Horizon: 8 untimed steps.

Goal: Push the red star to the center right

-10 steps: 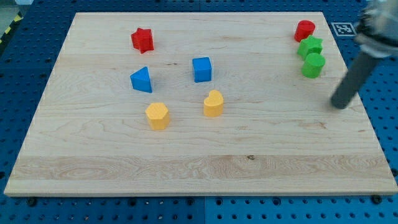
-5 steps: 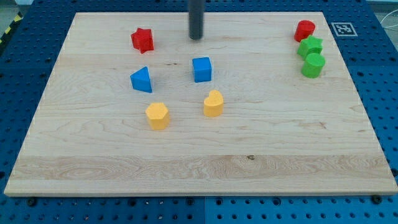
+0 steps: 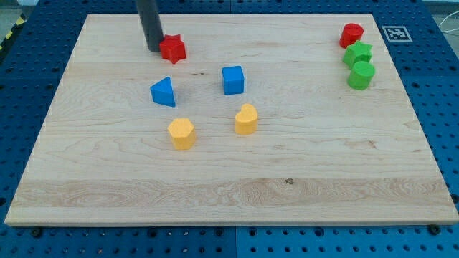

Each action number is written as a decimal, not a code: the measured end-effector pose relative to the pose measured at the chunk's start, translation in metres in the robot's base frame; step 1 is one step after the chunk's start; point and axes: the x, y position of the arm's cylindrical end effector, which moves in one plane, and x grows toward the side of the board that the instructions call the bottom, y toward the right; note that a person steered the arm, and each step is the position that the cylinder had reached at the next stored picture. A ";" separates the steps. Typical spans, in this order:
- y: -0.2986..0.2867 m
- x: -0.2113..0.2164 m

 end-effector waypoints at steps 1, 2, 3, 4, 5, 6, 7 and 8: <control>0.027 0.000; 0.050 0.017; 0.070 0.037; 0.098 0.047; 0.128 0.047; 0.155 0.047; 0.192 0.047; 0.229 0.048</control>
